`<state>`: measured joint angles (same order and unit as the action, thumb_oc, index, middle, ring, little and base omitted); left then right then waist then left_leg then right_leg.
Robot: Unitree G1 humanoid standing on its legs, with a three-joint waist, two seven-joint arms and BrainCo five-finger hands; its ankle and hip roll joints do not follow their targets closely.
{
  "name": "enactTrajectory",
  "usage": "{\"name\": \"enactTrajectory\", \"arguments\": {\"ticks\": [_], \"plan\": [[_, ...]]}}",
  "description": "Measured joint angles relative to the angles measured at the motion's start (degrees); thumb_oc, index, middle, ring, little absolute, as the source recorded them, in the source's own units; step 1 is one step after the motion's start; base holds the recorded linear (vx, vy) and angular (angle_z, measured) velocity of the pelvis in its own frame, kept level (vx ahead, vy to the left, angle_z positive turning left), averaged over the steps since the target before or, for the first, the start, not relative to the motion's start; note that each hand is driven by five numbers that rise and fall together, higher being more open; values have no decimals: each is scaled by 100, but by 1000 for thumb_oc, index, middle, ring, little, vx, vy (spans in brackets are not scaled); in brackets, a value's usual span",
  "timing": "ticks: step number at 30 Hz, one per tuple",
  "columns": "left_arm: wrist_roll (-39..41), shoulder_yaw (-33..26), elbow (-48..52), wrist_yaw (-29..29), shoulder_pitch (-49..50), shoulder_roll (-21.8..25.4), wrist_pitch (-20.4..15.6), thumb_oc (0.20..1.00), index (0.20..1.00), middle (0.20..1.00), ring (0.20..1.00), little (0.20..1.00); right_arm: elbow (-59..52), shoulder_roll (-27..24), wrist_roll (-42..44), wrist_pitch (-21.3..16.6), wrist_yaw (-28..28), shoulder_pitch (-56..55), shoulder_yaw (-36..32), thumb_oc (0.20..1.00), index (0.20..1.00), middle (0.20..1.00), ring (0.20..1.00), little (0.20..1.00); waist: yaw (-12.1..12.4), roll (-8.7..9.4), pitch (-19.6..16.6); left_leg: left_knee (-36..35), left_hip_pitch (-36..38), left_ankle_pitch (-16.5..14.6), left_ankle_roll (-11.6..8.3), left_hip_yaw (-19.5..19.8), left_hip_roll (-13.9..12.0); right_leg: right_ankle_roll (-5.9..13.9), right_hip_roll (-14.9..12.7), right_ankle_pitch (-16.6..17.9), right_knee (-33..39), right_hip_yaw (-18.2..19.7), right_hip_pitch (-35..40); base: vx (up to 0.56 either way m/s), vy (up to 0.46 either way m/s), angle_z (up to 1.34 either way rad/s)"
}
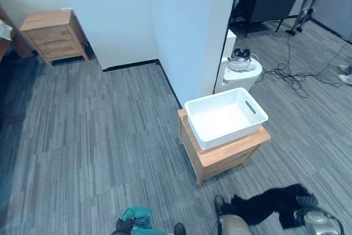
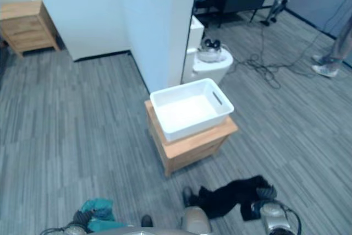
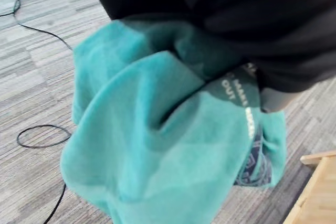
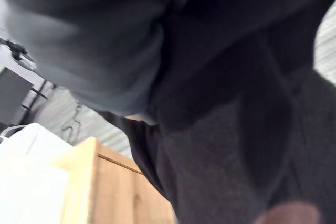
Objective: Tidy up the quilt and then pick up the clothes from the bed and put them into the laundry hamper.
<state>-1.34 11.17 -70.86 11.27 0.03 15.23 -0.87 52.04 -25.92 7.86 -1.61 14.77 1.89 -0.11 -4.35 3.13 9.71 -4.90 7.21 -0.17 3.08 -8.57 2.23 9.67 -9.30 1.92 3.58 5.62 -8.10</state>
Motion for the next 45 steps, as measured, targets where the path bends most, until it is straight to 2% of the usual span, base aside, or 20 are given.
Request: {"name": "enactTrajectory", "arguments": {"ticks": [3, 4, 5, 6, 7, 8, 9, 10, 13, 14, 15, 16, 17, 18, 20, 24, 28, 35, 41, 45], "plan": [[-6, -143, 6, -1, 181, 13, -47, 200, 200, 200, 200, 200, -1075, -339, -24, 12, 95, -108, -65, 200, 200, 200, 200, 200, -34, 7, 37, 2, 99, -75, -289, 308, -229, 118, -130, 237, 152, 375, 159, 153, -394, 44], [-7, -141, 6, 1, 205, 116, -64, 200, 200, 200, 200, 200, -1405, -540, -74, -102, 157, -201, -85, 200, 200, 200, 200, 200, -67, 162, 41, 0, 147, -106, -485, 317, -261, 133, -229, 246, 129, 482, 359, 106, -221, 49], [-8, -209, -13, 1, 256, 187, -83, 200, 200, 200, 200, 200, -1501, -625, -122, -159, 181, -121, -141, 200, 200, 200, 200, 200, -22, 263, 79, -2, 232, -91, -644, 381, -290, 187, -260, 541, 134, 422, 446, 140, -389, 33], [-23, -288, -20, 2, 353, 138, -84, 200, 200, 200, 200, 200, -1807, -914, -179, -76, 215, 119, -145, 200, 200, 200, 200, 200, -20, 137, 130, -9, 361, -140, -811, 341, -557, 102, -25, 906, 153, 263, 531, 79, -312, 9], [-132, -333, 18, 6, 435, -3, -121, 200, 200, 200, 200, 200, -2231, -1265, -369, -85, 275, 226, -172, 200, 200, 200, 200, 200, -15, -52, 146, 5, 333, -185, -887, 278, -848, 13, 249, 877, 154, 215, 525, 138, -410, 3], [-180, -331, 32, 4, 445, -118, -126, 200, 200, 200, 200, 200, -2540, -1538, -481, -108, 292, 300, -185, 200, 200, 200, 200, 200, -32, -277, 137, 26, 326, -122, -944, 244, -1002, -68, 391, 867, 151, 139, 536, 183, -422, 7], [-214, -318, 31, 4, 443, -201, -126, 200, 200, 200, 200, 200, -2784, -1735, -559, -122, 305, 366, -224, 200, 200, 200, 200, 200, -43, -329, 156, 27, 299, -96, -965, 148, -1087, -139, 469, 871, 124, 92, 512, 159, -357, 11], [-217, -549, 16, 11, 482, -369, -164, 200, 200, 200, 200, 200, -3236, -1984, -612, -100, 298, 597, -229, 200, 200, 200, 200, 200, -50, -552, 141, 41, 322, -8, -988, -53, -1236, -260, 635, 789, 143, 53, 529, 128, -404, -8], [-193, -719, 41, 73, 411, -441, -200, 200, 200, 200, 200, 200, -4447, -2064, -786, -420, 295, 1015, -241, 200, 200, 200, 200, 200, -24, -575, 219, 574, 75, 276, -1194, -114, -1399, -515, 756, 749, 131, -42, 684, 24, -362, 23], [-153, -725, 31, 146, 311, -438, -200, 200, 200, 200, 200, 200, -4894, -2070, -800, -538, 283, 1022, -239, 200, 200, 200, 200, 200, -38, -515, 276, 916, -140, 485, -1305, -179, -1451, -633, 736, 667, 120, -282, 835, -15, -370, 104], [-115, -699, 28, 210, 184, -411, -204, 200, 200, 200, 200, 200, -5209, -2111, -817, -575, 281, 1026, -227, 200, 200, 200, 200, 200, -96, -326, 321, 1291, -390, 645, -1410, -451, -1506, -724, 640, 611, 148, -526, 878, -4, -282, 116], [-102, -704, 81, 254, 145, -386, -213, 200, 200, 200, 200, 200, -5345, -2114, -950, -610, 269, 1245, -115, 200, 200, 200, 200, 200, -19, -242, 382, 1551, -584, 777, -1285, -838, -1477, -806, 647, 554, 154, -665, 964, 43, -204, 98], [-102, -579, 136, 247, 110, -376, -193, 200, 200, 200, 200, 200, -5481, -2098, -1017, -611, 271, 1553, 42, 200, 200, 200, 200, 200, 12, -145, 429, 1637, -704, 475, -1236, -1013, -1318, -865, 589, 521, 151, -686, 973, 50, -54, 56], [-103, -480, 174, 239, 102, -392, -185, 200, 200, 200, 200, 200, -5589, -2132, -1027, -717, 238, 1750, 106, 200, 200, 200, 200, 200, 80, -160, 418, 1396, -689, 385, -1167, -1061, -1141, -864, 580, 521, 150, -673, 922, 81, 6, 39], [-102, -329, 249, 242, 174, -396, -178, 200, 200, 200, 200, 200, -5606, -2240, -1020, -774, 227, 2054, 162, 200, 200, 200, 200, 200, 33, -294, 408, 801, -543, 381, -1091, -1402, -1105, -895, 705, 498, 152, -911, 980, 90, 34, 41], [-99, -193, 253, 237, 214, -528, -171, 200, 200, 200, 200, 200, -5542, -2549, -1020, -737, 186, 2593, 529, 200, 200, 200, 200, 200, -47, -483, 363, 171, -142, 496, -912, -1412, -1214, -913, 942, 464, 139, -1061, 1098, 84, 2, 15], [39, -192, 298, 258, 193, -490, -176, 200, 200, 200, 200, 200, -5390, -2581, -1035, -677, 169, 3491, 1077, 200, 200, 200, 200, 200, -31, -355, 314, -15, 0, 466, -723, -1415, -992, -809, 771, 509, 120, -977, 1157, 69, 19, -2], [125, -191, 280, 304, 248, -482, -171, 200, 200, 200, 200, 200, -4366, -2577, -1027, -666, 293, 5055, 2127, 200, 200, 200, 200, 200, 185, -277, 253, 20, 70, 476, -707, -1284, -940, -782, 725, 546, 118, -1047, 1250, 43, 9, 10], [129, -126, 229, 393, 386, -412, -166, 200, 200, 200, 200, 200, -3183, -2010, -1019, -457, 387, 5454, 2554, 200, 200, 200, 200, 200, 314, -163, 40, -9, -24, 478, -711, -1227, -963, -744, 742, 511, 119, -1085, 1215, 27, 0, 4], [128, -19, 238, 405, 523, -389, -161, 200, 200, 200, 200, 200, -3077, -1617, -1204, -312, 357, 5142, 2672, 200, 200, 200, 200, 200, 319, -165, -75, -12, -140, 493, -670, -1130, -949, -725, 721, 471, 119, -1159, 1121, 17, -10, 11]]}}
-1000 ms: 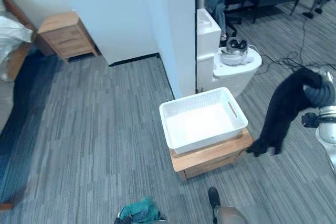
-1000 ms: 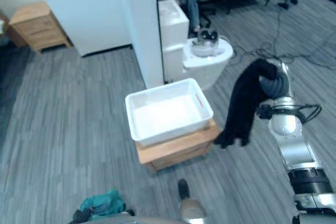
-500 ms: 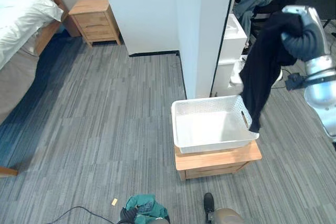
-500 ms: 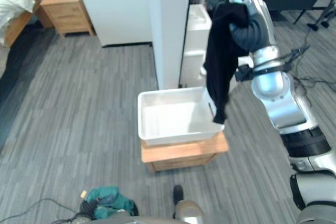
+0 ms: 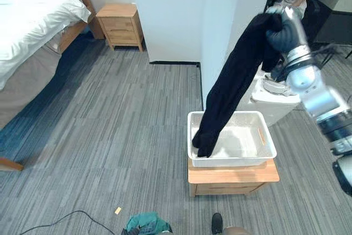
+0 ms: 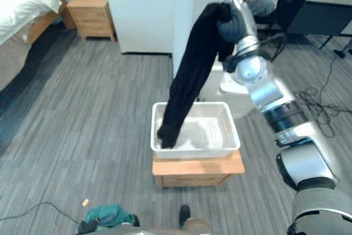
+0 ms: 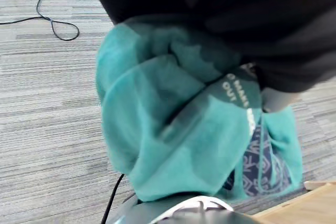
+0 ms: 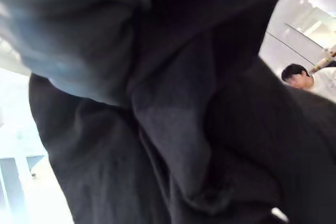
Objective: Tidy up the quilt and then pick up the clothes from the bed and put them into the laundry hamper.
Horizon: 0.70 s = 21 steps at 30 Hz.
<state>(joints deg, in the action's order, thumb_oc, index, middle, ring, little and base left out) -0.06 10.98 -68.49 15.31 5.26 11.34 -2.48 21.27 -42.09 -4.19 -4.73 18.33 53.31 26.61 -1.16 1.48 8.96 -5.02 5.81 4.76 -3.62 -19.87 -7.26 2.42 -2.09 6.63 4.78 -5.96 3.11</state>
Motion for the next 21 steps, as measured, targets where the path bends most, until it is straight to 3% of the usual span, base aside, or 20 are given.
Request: {"name": "enactTrajectory", "arguments": {"ticks": [7, 8, 9, 12, 15, 21], "plan": [[0, 37, 89, -5, 116, -6, -5, 200, 200, 200, 200, 200, 305, 574, -389, 62, -239, -1087, 153, 200, 200, 200, 200, 200, 142, -160, -85, 15, -137, 67, -12, 122, 11, -2, -13, 0, 0, -101, -77, 0, -13, 9], [1, 30, 131, 0, 114, -3, -15, 200, 200, 200, 200, 200, 501, 569, -680, 99, -230, -1246, 162, 558, 558, 558, 558, 558, 140, -225, -84, 15, -178, 79, -4, 173, 19, -2, -27, -1, 1, -154, -95, 3, -25, 15], [5, 5, 133, 3, 93, -6, -18, 200, 200, 200, 200, 200, 626, 558, -842, 206, -216, -1265, 242, 1000, 1000, 1000, 1000, 1000, 134, -292, -76, 5, -179, 80, -3, 169, 21, -1, -29, 0, 4, -149, -98, 4, -24, 10], [175, -220, 273, 123, 109, 5, -33, 200, 200, 200, 200, 200, 704, 300, -2191, 375, -68, -1312, 517, 1000, 1000, 1000, 1000, 1000, 127, -432, -73, 5, -172, 79, -5, 167, 11, -1, -20, -2, 25, -146, -95, 0, 0, 0], [214, -244, 813, 394, 77, 89, -118, 200, 200, 200, 200, 200, 664, 347, -3331, 465, 251, -1846, 450, 1000, 1000, 1000, 1000, 1000, 134, -537, -71, 6, -166, 87, -13, 172, -11, -8, 2, -6, 28, -152, -85, 0, 0, 0], [102, -251, 2162, 618, 18, 284, -358, 200, 200, 200, 200, 200, 698, 490, -3863, 527, 470, -3192, 69, 1000, 1000, 1000, 1000, 1000, 136, -610, -50, 1, -155, 90, -18, 200, -12, -17, 4, -14, 1, -178, -57, -7, -8, 2]]}}
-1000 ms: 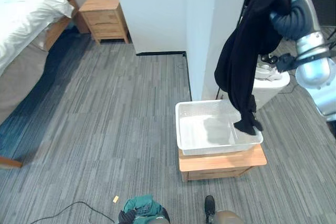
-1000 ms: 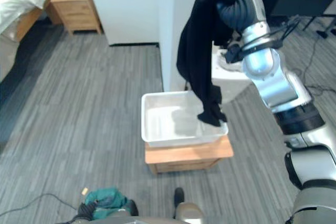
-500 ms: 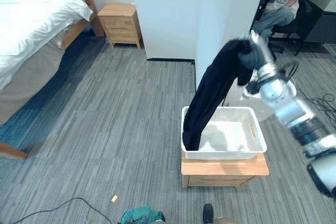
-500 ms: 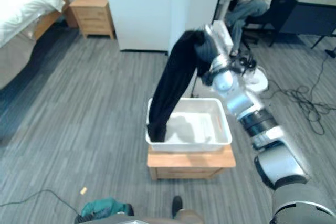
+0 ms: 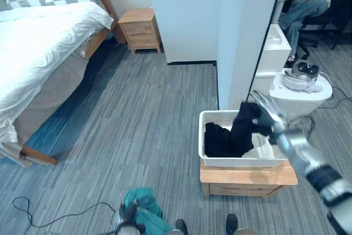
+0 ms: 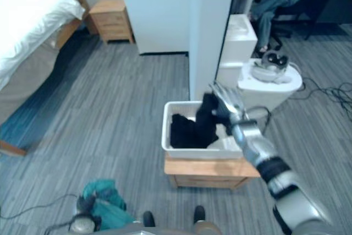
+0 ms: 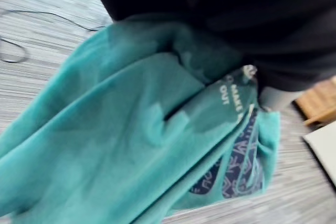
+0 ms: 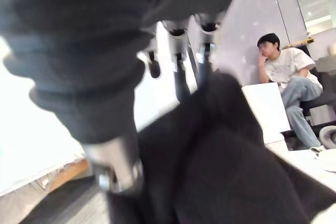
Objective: Tidy up the quilt and then pick up the clothes from the bed and put them into the laundry hamper.
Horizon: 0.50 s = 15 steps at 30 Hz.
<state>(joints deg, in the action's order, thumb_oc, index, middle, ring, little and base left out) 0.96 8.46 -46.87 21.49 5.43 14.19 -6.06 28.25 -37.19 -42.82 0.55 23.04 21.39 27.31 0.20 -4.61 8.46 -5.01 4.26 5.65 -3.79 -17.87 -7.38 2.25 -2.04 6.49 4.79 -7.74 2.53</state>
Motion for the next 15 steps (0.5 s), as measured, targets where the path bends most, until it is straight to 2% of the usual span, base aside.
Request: {"name": "enactTrajectory", "arguments": {"ticks": [2, 3, 4, 6, 7, 9, 11, 12, 15], "plan": [[1, -6, 565, 77, 38, 108, -7, 200, 200, 200, 200, 200, -24, 3, -263, -17, 91, -749, -405, 1000, 1000, 1000, 1000, 1000, -42, 14, 12, 2, 18, -1, -2, 9, 2, -7, -4, -6, 0, -10, 15, -5, -8, 9], [-37, -11, 1488, 136, 148, 326, -101, 200, 200, 200, 200, 200, 64, 32, -468, 9, 250, -1672, -960, 1000, 1000, 1000, 1000, 1000, -25, 41, 29, 9, 52, -1, -2, 100, 9, -11, -10, -34, -1, -99, 101, -23, -19, 20], [-151, -59, 1705, 177, 167, 438, -217, 200, 200, 200, 200, 200, 198, 14, -472, 88, 236, -1941, -1024, 1000, 1000, 1000, 1000, 1000, -21, 38, 42, -4, 75, -16, -15, 107, 11, 3, -16, -58, -1, -104, 136, -2, -14, 15], [-407, -172, 2349, 216, 157, 856, -278, 200, 200, 200, 200, 200, 361, 49, -664, 213, 389, -2806, -1563, 1000, 1000, 1000, 1000, 1000, -217, 30, 83, -5, 106, -66, 0, 89, 6, 6, -16, -68, 28, -89, 173, -12, -4, -2], [-467, -227, 2532, 223, 164, 942, -309, 200, 200, 200, 200, 200, 502, 53, -668, 223, 425, -2927, -1600, 1000, 1000, 1000, 1000, 1000, -219, 22, 91, -5, 96, -84, -17, 84, 2, 6, -10, -68, 25, -85, 179, -31, -9, -8], [-643, -340, 2769, 248, 118, 1105, -383, 200, 200, 200, 200, 200, 673, 35, -666, 346, 428, -3061, -1658, 1000, 1000, 1000, 1000, 1000, -373, 30, 104, -6, 116, -91, -26, 47, -2, 12, -1, -62, 27, -30, 170, -15, -6, -14], [-1137, -308, 3150, 211, 101, 1362, -331, 200, 200, 200, 200, 200, 800, 270, -642, 303, 478, -3245, -2115, 1000, 1000, 1000, 1000, 1000, -541, 61, 145, -5, 251, -115, -36, -106, -22, -17, 21, -80, 30, 126, 176, -33, -12, -31], [-1353, -320, 3374, 209, 115, 1459, -390, 200, 200, 200, 200, 200, 914, 346, -550, 344, 447, -3260, -2112, 1000, 1000, 1000, 1000, 1000, -485, 52, 151, -6, 249, -138, -52, -164, -34, -11, 34, -76, 28, 173, 193, -52, -20, -32], [-1589, -327, 3875, 127, -21, 1647, -381, 200, 200, 200, 200, 200, 1244, 436, -382, 222, 383, -3467, -1880, 1000, 1000, 1000, 1000, 1000, -642, 64, 160, -4, 293, -149, -47, -199, -25, -11, 27, -76, 30, 227, 156, -42, -18, -8]]}}
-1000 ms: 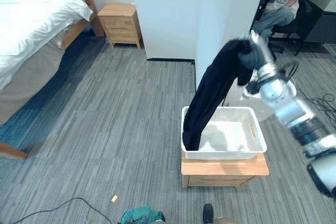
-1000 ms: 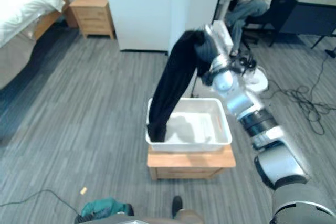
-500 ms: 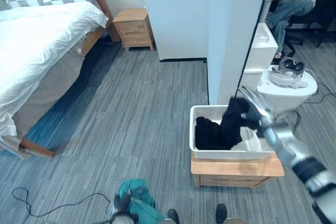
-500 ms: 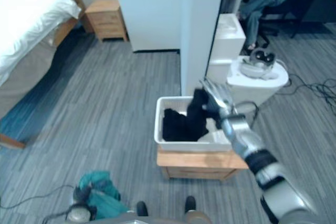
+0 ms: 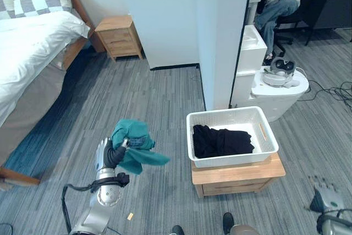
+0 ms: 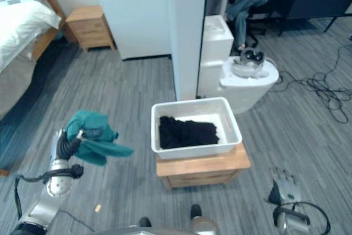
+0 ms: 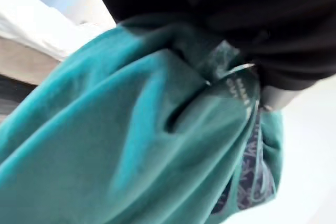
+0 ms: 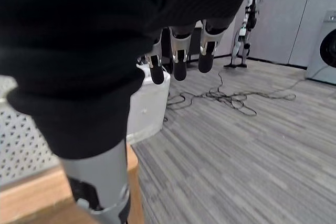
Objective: Tidy up the quilt and then pick up the clothes from the bed and put them into the laundry hamper.
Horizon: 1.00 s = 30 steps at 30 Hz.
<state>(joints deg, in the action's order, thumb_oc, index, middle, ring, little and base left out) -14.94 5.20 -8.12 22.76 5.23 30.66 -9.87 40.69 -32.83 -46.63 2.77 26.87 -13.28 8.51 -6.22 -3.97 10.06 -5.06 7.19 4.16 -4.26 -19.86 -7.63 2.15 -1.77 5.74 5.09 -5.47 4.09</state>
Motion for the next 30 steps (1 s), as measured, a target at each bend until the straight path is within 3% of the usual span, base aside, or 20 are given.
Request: {"name": "enactTrajectory", "arguments": {"ticks": [3, 5, 7, 8, 12, 17, 24, 25, 26, 28, 30], "plan": [[-152, 17, 255, -20, -361, 112, -121, 200, 200, 200, 200, 200, 574, 135, 70, -115, -234, 18, 435, 1000, 1000, 1000, 1000, 1000, -91, -16, -6, 1, 17, 2, 14, -36, 15, 6, -3, 4, 0, 67, -2, -22, -26, -6], [-149, 357, 252, -41, -1094, 107, -87, 200, 200, 200, 200, 200, 1432, 543, 491, -140, -561, 198, 584, 1000, 1000, 1000, 1000, 1000, -108, 4, 0, 10, 26, -13, -8, -65, 27, 6, -2, 4, -2, 126, -21, -20, -13, -10], [-150, 643, 261, -93, -1544, 164, -99, 200, 200, 200, 200, 200, 1488, 661, 756, -173, -797, 215, 625, 1000, 1000, 1000, 1000, 1000, -130, -12, -9, -1, 26, 6, 0, -194, 33, 50, -4, 35, -2, 250, -44, 8, 1, -29], [-164, 755, 260, -172, -1759, 154, -117, 200, 200, 200, 200, 200, 1439, 682, 922, -205, -857, 184, 684, 1000, 1000, 1000, 1000, 1000, -311, 6, -2, 1, 66, -12, -2, -271, 41, 91, -10, 62, 0, 311, -56, 2, -7, -28], [-224, 1437, 173, -290, -2682, 15, -90, 200, 200, 200, 200, 200, 1471, 778, 1220, -271, -989, 206, 834, 1000, 1000, 1000, 1000, 1000, -547, 92, 25, 14, 175, -23, -11, -401, 47, 96, 4, 66, 0, 446, -37, 5, -6, -22], [-512, 2165, -649, -280, -3466, -184, -61, 200, 200, 200, 200, 200, 1654, 815, 1412, -282, -1063, 361, 990, 1000, 1000, 1000, 1000, 1000, -781, 103, 25, 4, 272, -73, -41, -488, 31, 95, 30, 64, 0, 566, -4, 19, -7, -14], [-1166, 2911, -2581, -144, -4115, -825, 496, 206, 206, 206, 206, 206, 1679, 815, 1821, -302, -962, 425, 963, 1000, 1000, 1000, 1000, 1000, -980, 13, 19, 1, 69, -97, -43, -650, 44, 131, 36, 93, -4, 736, -314, -44, 16, -12], [-1267, 2999, -2828, -108, -4141, -923, 539, 746, 746, 746, 746, 746, 1728, 819, 1863, -302, -922, 424, 948, 1000, 1000, 1000, 1000, 1000, -1036, 20, 45, 1, 34, -96, -42, -692, 53, 134, 33, 96, -3, 777, -381, -60, -20, -24], [-1470, 3137, -3880, -61, -4294, -1252, 677, 1000, 1000, 1000, 1000, 1000, 1904, 861, 2003, -298, -862, 575, 957, 1000, 1000, 1000, 1000, 1000, -1096, -22, 69, 9, -21, -90, -33, -784, 58, 179, 32, 139, -6, 842, -456, -62, -28, -30], [-1573, 3206, -4741, -71, -4454, -1559, 856, 1000, 1000, 1000, 1000, 1000, 1984, 890, 2080, -296, -814, 585, 983, 1000, 1000, 1000, 1000, 1000, -1103, 26, 158, 3, -165, -93, -31, -837, 53, 189, 40, 174, -32, 882, -611, -75, -35, -19], [-1575, 3205, -4969, -120, -4469, -1664, 1029, 1000, 1000, 1000, 1000, 1000, 2113, 952, 2113, -298, -825, 639, 990, 1000, 1000, 1000, 1000, 1000, -1104, 42, 265, 13, -278, -76, -26, -836, 50, 190, 47, 201, -34, 882, -735, -38, -36, -2]]}}
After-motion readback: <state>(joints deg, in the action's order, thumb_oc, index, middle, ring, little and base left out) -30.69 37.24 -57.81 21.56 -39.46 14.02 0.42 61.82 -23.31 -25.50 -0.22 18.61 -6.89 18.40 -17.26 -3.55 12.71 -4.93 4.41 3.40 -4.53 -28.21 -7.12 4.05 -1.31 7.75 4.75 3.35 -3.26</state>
